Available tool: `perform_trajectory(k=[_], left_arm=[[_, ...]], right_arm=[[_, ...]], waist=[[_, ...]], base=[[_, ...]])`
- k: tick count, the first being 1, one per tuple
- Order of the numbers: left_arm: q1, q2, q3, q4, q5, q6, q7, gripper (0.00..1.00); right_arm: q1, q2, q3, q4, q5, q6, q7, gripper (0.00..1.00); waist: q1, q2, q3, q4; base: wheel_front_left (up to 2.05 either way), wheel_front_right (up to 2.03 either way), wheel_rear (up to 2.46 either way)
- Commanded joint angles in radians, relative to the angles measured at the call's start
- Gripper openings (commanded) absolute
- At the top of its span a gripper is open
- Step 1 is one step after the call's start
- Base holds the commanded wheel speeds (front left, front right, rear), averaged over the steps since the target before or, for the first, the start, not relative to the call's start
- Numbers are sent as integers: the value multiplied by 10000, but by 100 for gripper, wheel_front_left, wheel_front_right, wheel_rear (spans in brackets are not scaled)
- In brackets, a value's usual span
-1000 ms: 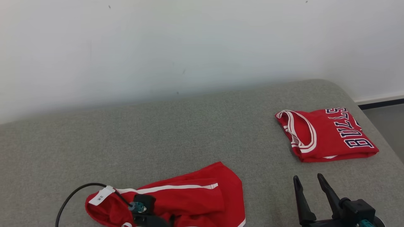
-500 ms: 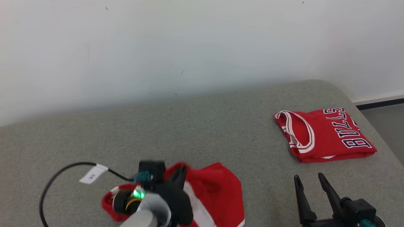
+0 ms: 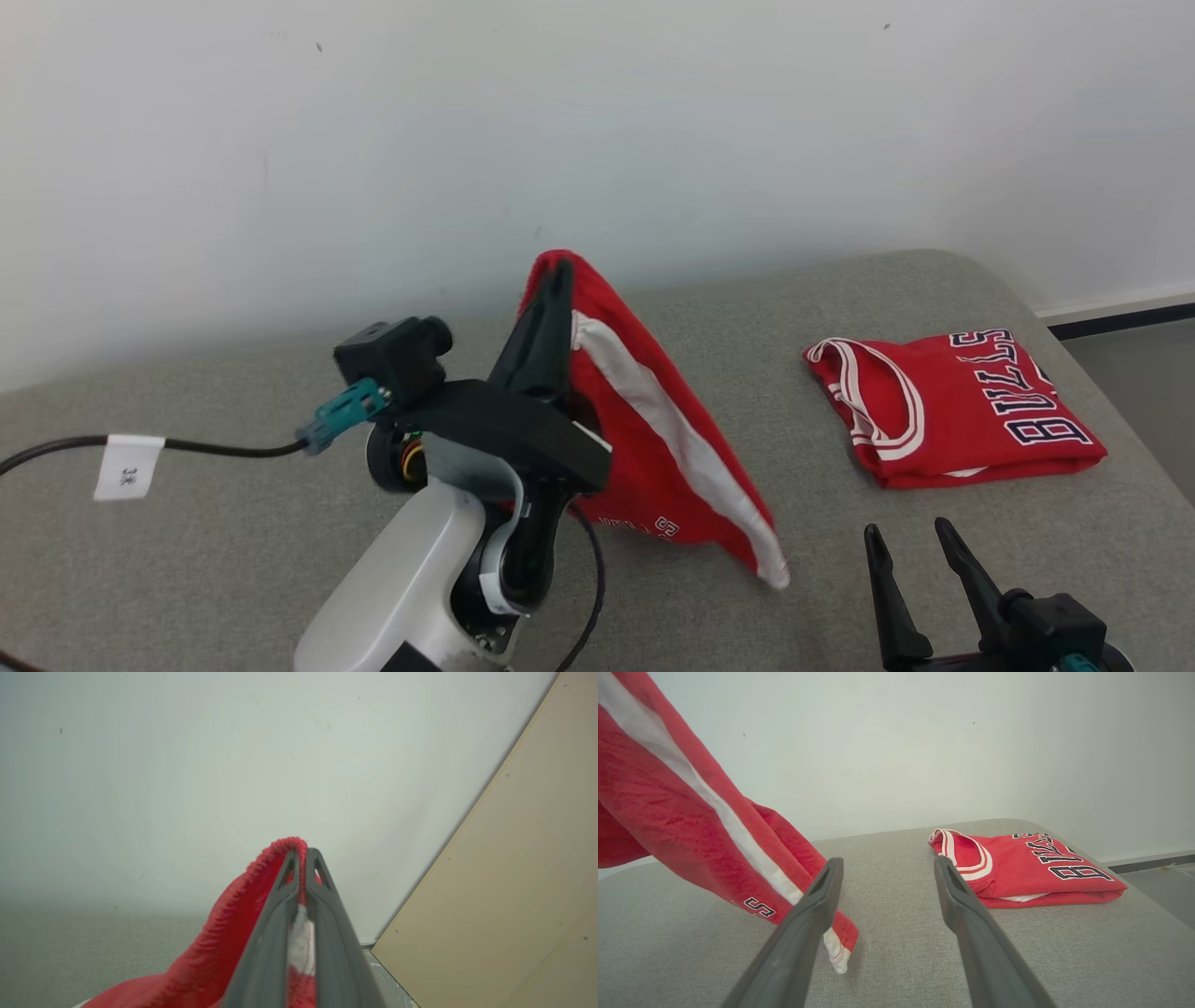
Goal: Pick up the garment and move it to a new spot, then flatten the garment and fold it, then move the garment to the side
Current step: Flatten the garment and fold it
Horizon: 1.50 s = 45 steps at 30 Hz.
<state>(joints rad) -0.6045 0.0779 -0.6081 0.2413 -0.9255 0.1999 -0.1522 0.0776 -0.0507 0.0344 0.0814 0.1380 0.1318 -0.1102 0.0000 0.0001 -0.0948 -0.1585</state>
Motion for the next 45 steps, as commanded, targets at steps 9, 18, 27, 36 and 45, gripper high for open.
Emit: perform_trajectory(k=[9, 18, 27, 36, 45], left_arm=[[2041, 1092, 1001, 2071, -656, 1315, 89, 0], [2274, 1387, 1113, 4131, -720, 1106, -115, 100], [2649, 1901, 513, 4341, -255, 464, 74, 100], [3268, 2600, -37, 3155, -268, -12, 955, 100], [3098, 2645, -211, 3030, -412, -580, 1386, 100]], right_arm=[[-40, 2, 163, 29, 72, -21, -57, 100], [-104, 5, 118, -28, -5, -21, 8, 100], [-227, -18, 240, 35, 143, -21, 1180, 100], [-929, -507, 144, -590, 205, -21, 3917, 100], [-1289, -733, 489, -840, 409, -21, 4256, 100]], waist=[[0, -1, -5, -9], [0, -1, 104, 176], [0, -1, 121, 442], [0, -1, 334, 760], [0, -1, 559, 847]], base=[[0, 0, 0], [0, 0, 0], [0, 0, 0], [0, 0, 0], [0, 0, 0]])
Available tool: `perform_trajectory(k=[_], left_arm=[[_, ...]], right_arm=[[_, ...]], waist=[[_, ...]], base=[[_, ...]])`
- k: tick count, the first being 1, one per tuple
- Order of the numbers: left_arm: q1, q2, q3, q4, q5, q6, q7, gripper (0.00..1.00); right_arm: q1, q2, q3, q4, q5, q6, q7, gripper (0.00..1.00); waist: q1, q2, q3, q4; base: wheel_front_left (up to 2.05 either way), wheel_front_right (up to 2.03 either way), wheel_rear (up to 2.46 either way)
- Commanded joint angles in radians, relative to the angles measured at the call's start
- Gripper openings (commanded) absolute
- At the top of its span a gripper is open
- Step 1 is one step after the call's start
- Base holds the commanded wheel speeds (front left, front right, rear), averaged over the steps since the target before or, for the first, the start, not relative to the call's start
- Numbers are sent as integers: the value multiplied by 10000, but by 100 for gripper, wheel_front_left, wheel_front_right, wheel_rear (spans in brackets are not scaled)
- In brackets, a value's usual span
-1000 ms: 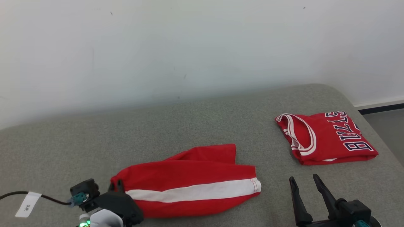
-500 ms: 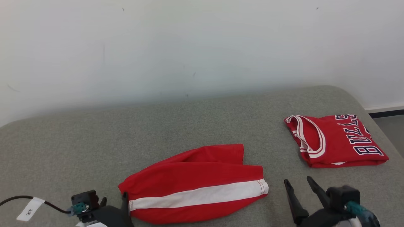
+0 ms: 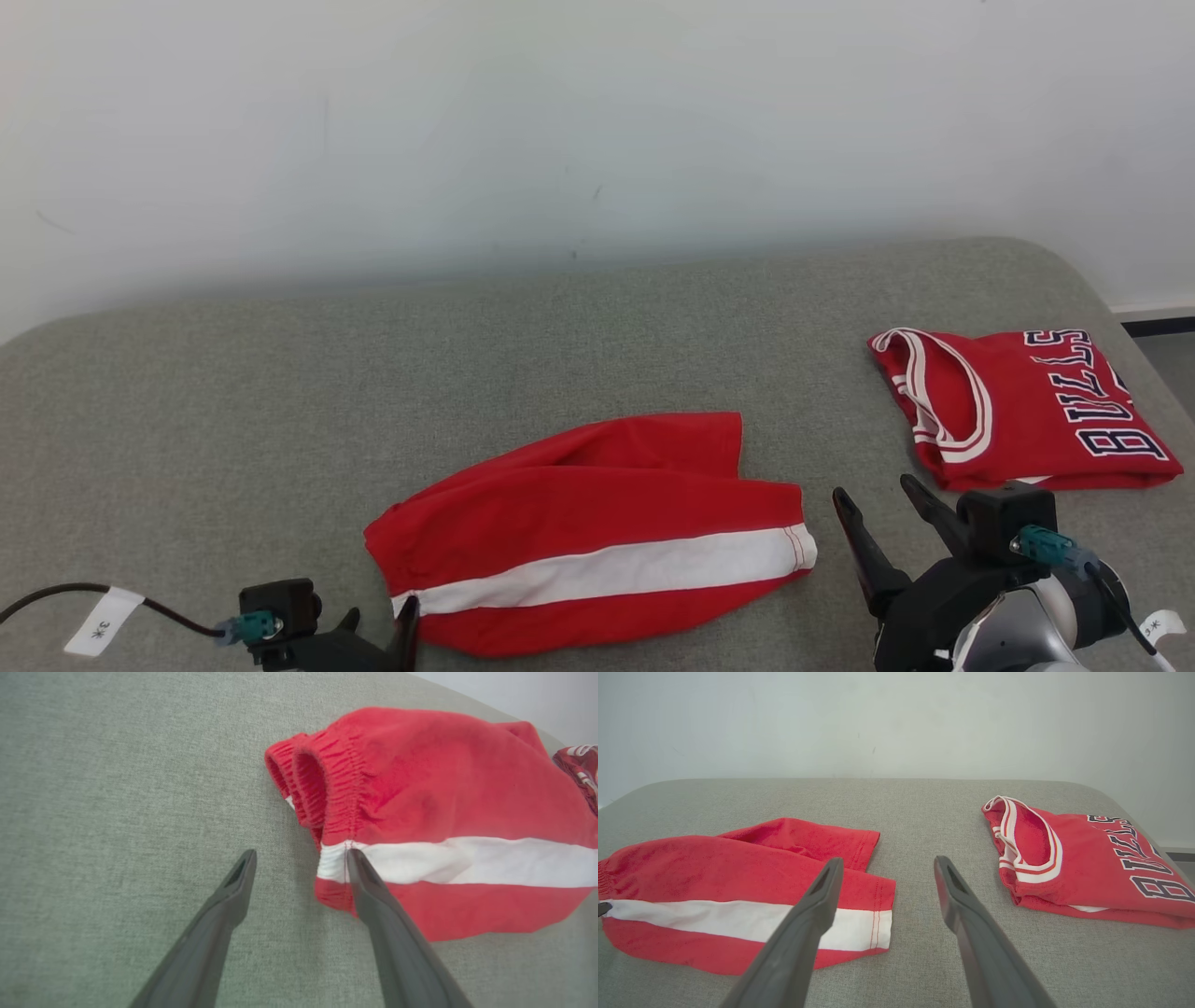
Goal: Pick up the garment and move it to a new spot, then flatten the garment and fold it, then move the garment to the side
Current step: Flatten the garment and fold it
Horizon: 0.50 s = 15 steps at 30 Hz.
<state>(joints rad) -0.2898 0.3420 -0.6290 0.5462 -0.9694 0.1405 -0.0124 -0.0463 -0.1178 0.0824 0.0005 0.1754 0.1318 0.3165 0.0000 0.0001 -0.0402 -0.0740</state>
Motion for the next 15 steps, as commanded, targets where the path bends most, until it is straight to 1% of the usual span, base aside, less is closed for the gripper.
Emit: perform_trajectory(k=[1, 6, 7, 8, 9, 11, 12, 13, 14, 15], left_arm=[[-72, 8, -29, -7, 1, -64, 59, 100], [-164, -29, -60, 139, -58, -299, -24, 100], [-190, -63, -73, 158, -57, -311, -24, 89], [-212, -130, -101, 153, -62, -300, 5, 76], [-209, -147, -108, 158, -79, -293, 43, 51], [-174, -203, -101, 163, -200, -362, 162, 39], [-140, -257, -82, 152, -282, -417, 202, 26], [-113, -297, -88, 129, -333, -464, 238, 22], [-122, -284, -115, 136, -324, -469, 243, 0], [-139, -278, -133, 155, -274, -433, 211, 0]], right_arm=[[-44, -69, 41, -25, 55, -21, 5, 100], [33, -146, 26, 25, 121, -21, -42, 100], [40, -153, 12, 23, 123, -21, -58, 100], [55, -154, -1, 22, 127, -21, -68, 100], [68, -156, -13, 23, 126, -21, -70, 100], [79, -148, -38, 36, 123, -21, -58, 100], [83, -140, -45, 43, 131, -21, -52, 100], [86, -138, -51, 55, 140, -21, -52, 100], [92, -148, -81, 101, 153, -21, -60, 100], [98, -157, -114, 141, 142, -21, -35, 100]], waist=[[0, -1, 30, -5], [0, -1, 100, -47], [0, -1, 109, -53], [0, -1, 114, -59], [0, -1, 120, -66], [0, -1, 126, -83], [0, -1, 129, -89], [0, -1, 132, -92], [0, -1, 137, -86], [0, -1, 139, -78]], base=[[0, 0, 0], [0, 0, 0], [0, 0, 0], [0, 0, 0], [0, 0, 0], [0, 0, 0], [0, 0, 0], [0, 0, 0], [0, 0, 0], [0, 0, 0]])
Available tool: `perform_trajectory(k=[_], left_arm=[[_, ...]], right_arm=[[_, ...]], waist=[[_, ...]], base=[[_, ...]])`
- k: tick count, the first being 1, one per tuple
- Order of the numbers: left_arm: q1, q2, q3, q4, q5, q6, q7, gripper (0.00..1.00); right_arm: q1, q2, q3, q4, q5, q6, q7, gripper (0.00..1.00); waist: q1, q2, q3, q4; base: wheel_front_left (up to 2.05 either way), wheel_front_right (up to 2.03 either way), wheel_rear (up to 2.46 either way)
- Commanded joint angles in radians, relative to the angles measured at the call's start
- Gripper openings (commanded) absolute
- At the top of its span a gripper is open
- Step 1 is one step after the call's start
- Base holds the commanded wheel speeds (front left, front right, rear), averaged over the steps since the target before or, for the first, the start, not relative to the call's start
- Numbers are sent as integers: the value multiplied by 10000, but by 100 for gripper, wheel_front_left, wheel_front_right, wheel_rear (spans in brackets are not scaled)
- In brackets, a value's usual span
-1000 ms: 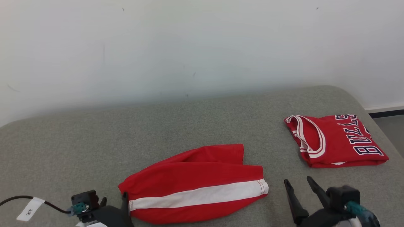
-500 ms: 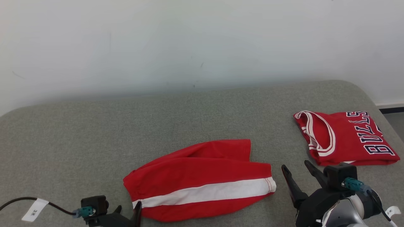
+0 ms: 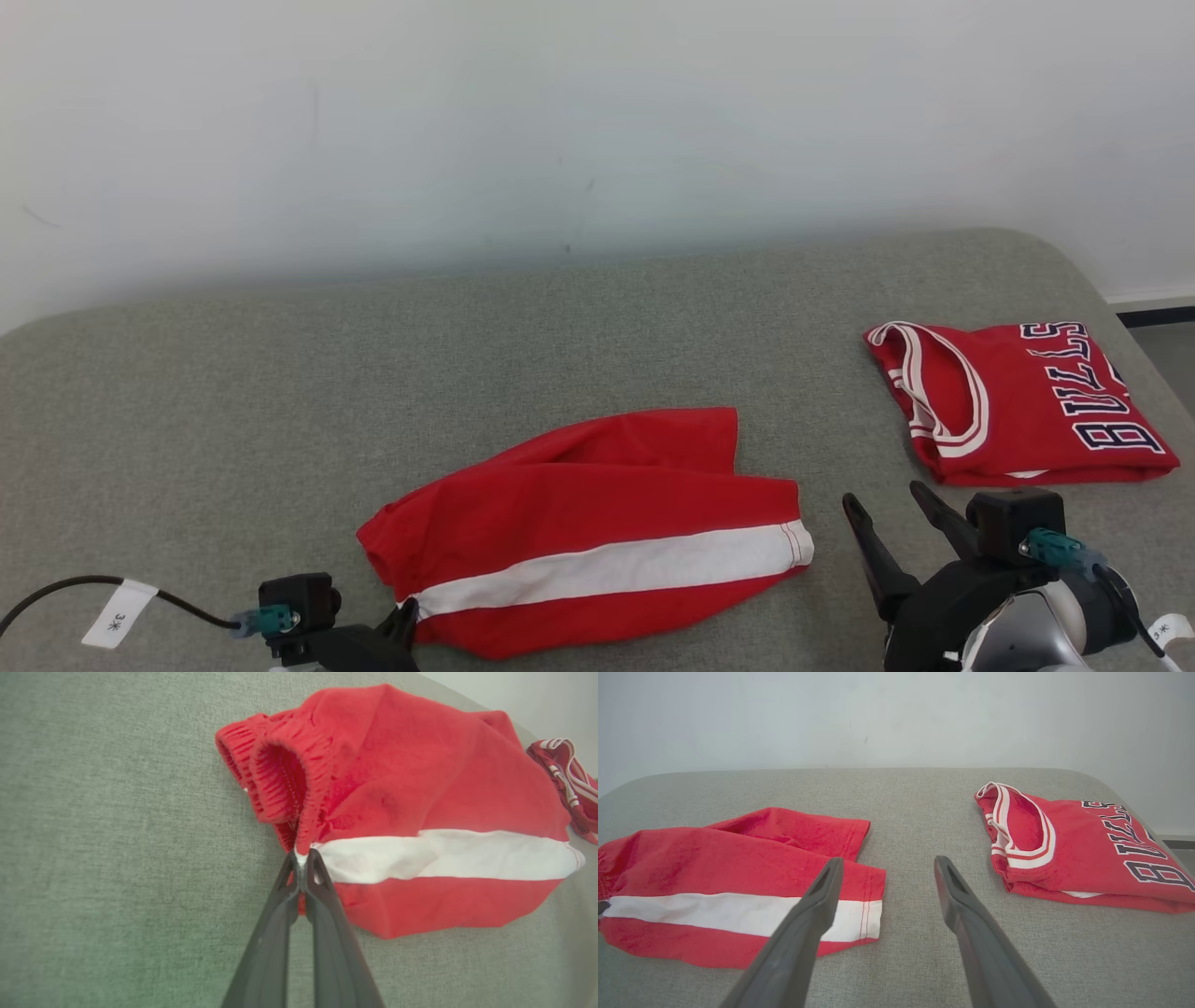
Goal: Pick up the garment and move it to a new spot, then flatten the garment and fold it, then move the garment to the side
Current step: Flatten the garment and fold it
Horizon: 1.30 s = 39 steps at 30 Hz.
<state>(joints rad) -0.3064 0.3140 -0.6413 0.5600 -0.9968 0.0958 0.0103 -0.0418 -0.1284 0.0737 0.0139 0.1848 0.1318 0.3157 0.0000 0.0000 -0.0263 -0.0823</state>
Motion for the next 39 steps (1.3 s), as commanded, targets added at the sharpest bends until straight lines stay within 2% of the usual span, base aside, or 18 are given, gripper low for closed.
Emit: perform_trajectory(k=[1, 5, 11, 20, 27, 28, 29, 30, 31, 34, 35, 36, 38, 39], left_arm=[[13, -6, -16, 23, 34, 51, -65, 0], [57, -44, -83, -24, 209, 271, -210, 0], [79, -161, -244, -135, 360, 344, -269, 0], [-260, -275, -329, -165, 504, 391, -386, 0], [-260, -348, -387, -152, 521, 413, -418, 0], [-241, -357, -388, -152, 499, 408, -413, 0], [-214, -358, -388, -153, 471, 394, -409, 0], [-190, -356, -393, -155, 455, 391, -409, 0], [-167, -349, -395, -159, 443, 390, -407, 0], [-127, -336, -394, -185, 400, 390, -401, 0], [-117, -331, -397, -190, 390, 391, -400, 0], [-108, -327, -394, -194, 377, 397, -400, 0], [-90, -318, -385, -192, 362, 415, -415, 0], [-83, -316, -377, -191, 354, 429, -433, 0]], right_arm=[[63, -42, -90, 67, 8, -21, 51, 100], [-140, 38, -323, 586, -178, -21, 399, 100], [-821, 137, -489, 2177, -519, -21, 1102, 100], [-1953, 51, 48, 4102, -643, -21, 1054, 100], [-2410, 186, 314, 4963, -420, -21, 772, 100], [-2456, 209, 388, 5097, -339, -21, 765, 91], [-2495, 225, 453, 5204, -278, -21, 738, 71], [-2544, 220, 510, 5316, -255, -21, 703, 64], [-2592, 210, 550, 5425, -217, -21, 699, 48], [-2701, 199, 629, 5668, -130, -21, 602, 40], [-2717, 192, 645, 5731, -105, -21, 587, 33], [-2731, 183, 660, 5791, -89, -21, 539, 19], [-2780, 172, 669, 5879, -31, -21, 476, 0], [-2804, 154, 685, 5916, -9, -21, 430, 0]], waist=[[0, 0, 2, 14], [0, 0, 49, 25], [0, 0, 190, 213], [0, 0, 428, 563], [0, 0, 475, 664], [0, 0, 473, 668], [0, 0, 467, 666], [0, 0, 462, 663], [0, 0, 459, 663], [0, 0, 461, 663], [0, 0, 459, 664], [0, 0, 455, 662], [0, 0, 444, 650], [0, 0, 435, 642]], base=[[0, 0, 0], [0, 0, 0], [0, 0, 0], [0, 0, 0], [0, 0, 0], [0, 0, 0], [0, 0, 0], [0, 0, 0], [0, 0, 0], [0, 0, 0], [0, 0, 0], [0, 0, 0], [0, 0, 0], [0, 0, 0]])
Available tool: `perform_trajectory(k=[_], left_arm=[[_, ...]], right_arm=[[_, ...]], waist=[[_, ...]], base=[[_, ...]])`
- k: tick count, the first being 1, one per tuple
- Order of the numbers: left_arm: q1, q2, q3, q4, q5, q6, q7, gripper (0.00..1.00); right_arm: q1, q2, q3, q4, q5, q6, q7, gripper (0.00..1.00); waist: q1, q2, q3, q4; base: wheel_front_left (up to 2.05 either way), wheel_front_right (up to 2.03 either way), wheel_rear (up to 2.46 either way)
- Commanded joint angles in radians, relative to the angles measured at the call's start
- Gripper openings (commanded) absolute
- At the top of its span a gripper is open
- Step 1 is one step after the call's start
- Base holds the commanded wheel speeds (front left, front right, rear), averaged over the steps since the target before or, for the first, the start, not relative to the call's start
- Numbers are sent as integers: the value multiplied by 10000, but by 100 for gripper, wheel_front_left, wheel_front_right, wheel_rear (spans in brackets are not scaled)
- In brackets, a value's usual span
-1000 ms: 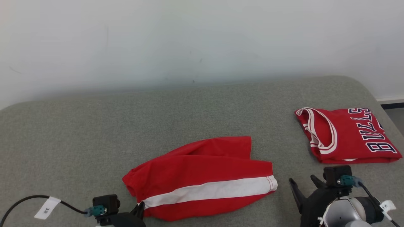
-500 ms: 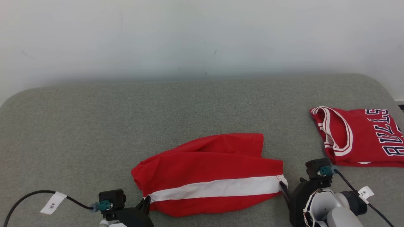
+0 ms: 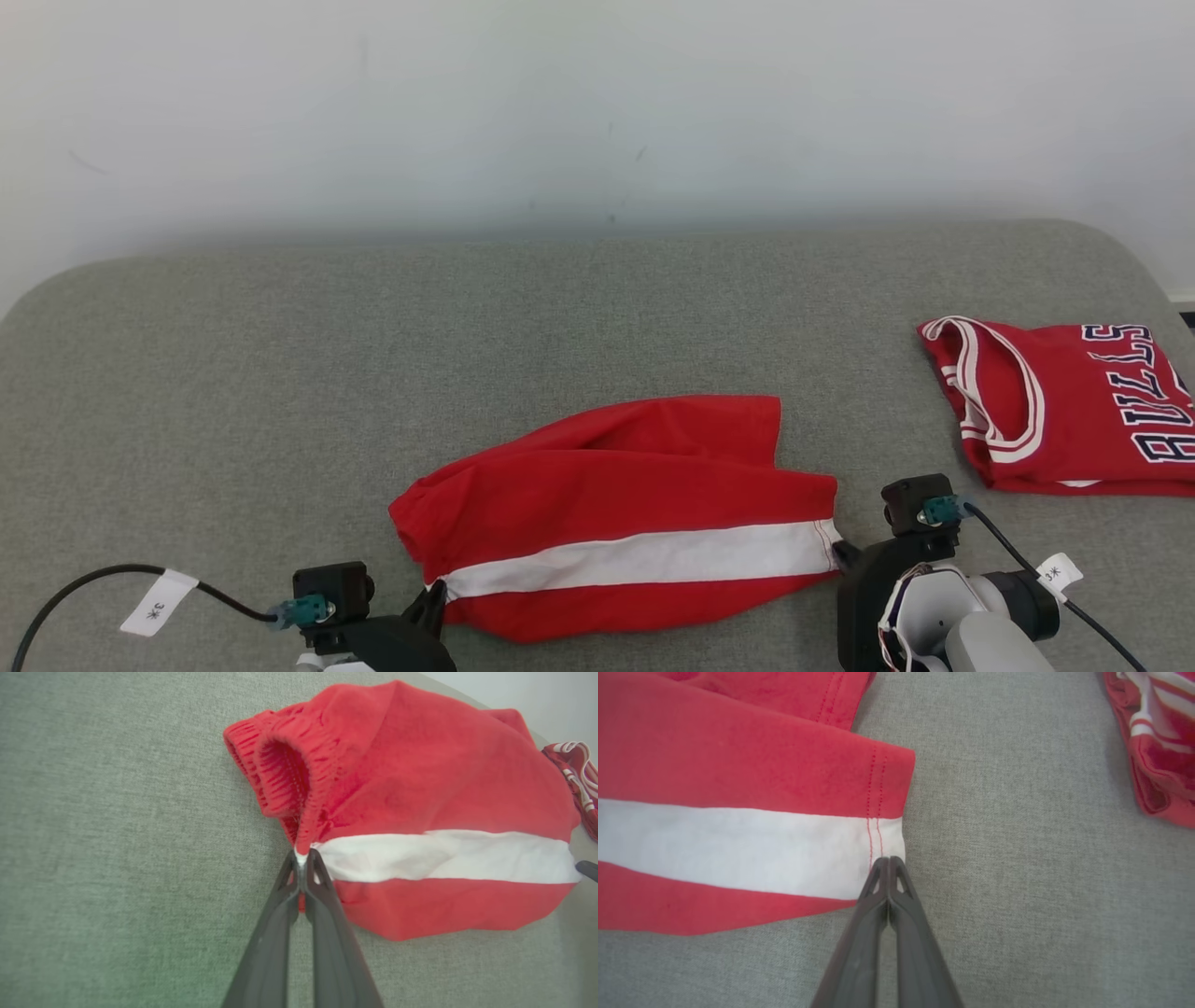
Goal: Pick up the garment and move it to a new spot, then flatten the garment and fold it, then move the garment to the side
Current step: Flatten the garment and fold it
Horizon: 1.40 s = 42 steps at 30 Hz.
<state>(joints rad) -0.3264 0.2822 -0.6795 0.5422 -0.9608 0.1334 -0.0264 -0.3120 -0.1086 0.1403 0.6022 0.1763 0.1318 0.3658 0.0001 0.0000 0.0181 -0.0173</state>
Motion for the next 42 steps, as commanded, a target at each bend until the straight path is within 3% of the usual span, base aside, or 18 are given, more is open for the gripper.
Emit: perform_trajectory(k=[1, 7, 8, 9, 16, 17, 20, 27, 29, 35, 42], left_arm=[[123, 3, 8, -9, -10, 72, -87, 0], [156, 18, 31, 4, -36, 129, -122, 0], [154, 27, 28, -4, -41, 138, -106, 0], [151, 37, 26, -15, -42, 144, -91, 0], [-52, 69, 22, -101, -26, 150, -22, 0], [-75, 67, 16, -101, -22, 145, -35, 0], [-137, 51, 0, -95, -26, 131, -14, 0], [-159, 29, -15, -57, -57, 96, -35, 0], [-152, 25, -15, -45, -70, 124, -52, 0], [-278, 67, 131, -190, -7, 145, -385, 0], [-541, 111, 592, -1118, 19, 340, -1122, 0]], right_arm=[[-109, -47, 33, 67, 94, -21, -90, 0], [-53, -90, -287, 164, 186, -21, -312, 0], [-38, -52, -361, 174, 203, -21, -336, 84], [-27, -22, -424, 196, 226, -21, -347, 100], [-329, 85, -238, 354, 652, -22, -30, 100], [-384, 67, -208, 384, 702, -22, 1, 96], [-502, 57, -120, 487, 801, -22, 21, 44], [-603, 75, -127, 735, 890, -22, 120, 23], [-597, 94, -119, 777, 891, -22, 89, 0], [-648, 57, -96, 481, 952, -22, -345, 0], [-476, -272, -367, -748, 1229, -22, -1142, 0]], waist=[[-1, 0, -22, -14], [-1, 0, -102, -32], [-1, 0, -98, -29], [-1, 0, -88, -27], [-1, 0, 145, 56], [-1, 0, 170, 75], [-1, 0, 218, 127], [-1, 0, 239, 175], [-1, 0, 228, 170], [-1, 0, 143, 120], [-1, 0, 68, 138]], base=[[0, 0, 0], [0, 0, 0], [0, 0, 0], [0, 0, 0], [0, 0, 0], [0, 0, 0], [0, 0, 0], [0, 0, 0], [0, 0, 0], [0, 0, 0], [0, 0, 0]])
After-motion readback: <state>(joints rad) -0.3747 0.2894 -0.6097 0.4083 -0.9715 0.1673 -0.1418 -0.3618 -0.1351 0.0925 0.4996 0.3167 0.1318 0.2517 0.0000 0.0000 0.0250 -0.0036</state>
